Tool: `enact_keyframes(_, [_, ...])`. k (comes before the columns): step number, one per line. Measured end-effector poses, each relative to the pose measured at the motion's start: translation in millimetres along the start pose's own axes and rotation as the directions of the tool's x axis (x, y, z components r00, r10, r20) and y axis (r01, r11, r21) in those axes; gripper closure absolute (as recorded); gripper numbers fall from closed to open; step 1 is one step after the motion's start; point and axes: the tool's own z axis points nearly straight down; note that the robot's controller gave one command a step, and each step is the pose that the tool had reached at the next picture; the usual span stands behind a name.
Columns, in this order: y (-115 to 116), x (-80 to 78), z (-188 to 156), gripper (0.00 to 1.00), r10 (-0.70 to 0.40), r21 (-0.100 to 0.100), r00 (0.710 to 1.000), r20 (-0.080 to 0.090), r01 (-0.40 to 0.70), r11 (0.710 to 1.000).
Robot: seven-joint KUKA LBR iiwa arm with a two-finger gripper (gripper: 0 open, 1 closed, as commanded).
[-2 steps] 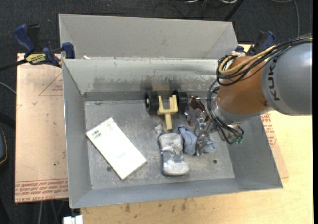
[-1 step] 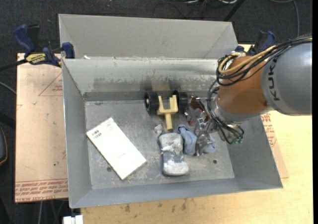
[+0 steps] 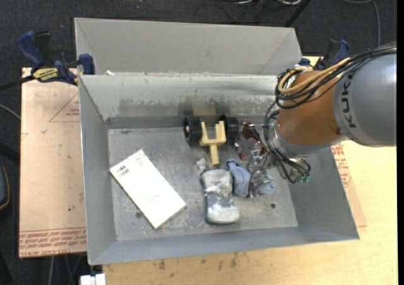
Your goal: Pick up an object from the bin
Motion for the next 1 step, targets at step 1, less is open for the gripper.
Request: enact_keyframes(1, [0.9, 2.5, -14.2, 1.00, 0.000, -0.002, 1.000, -0.009, 0.000, 1.000])
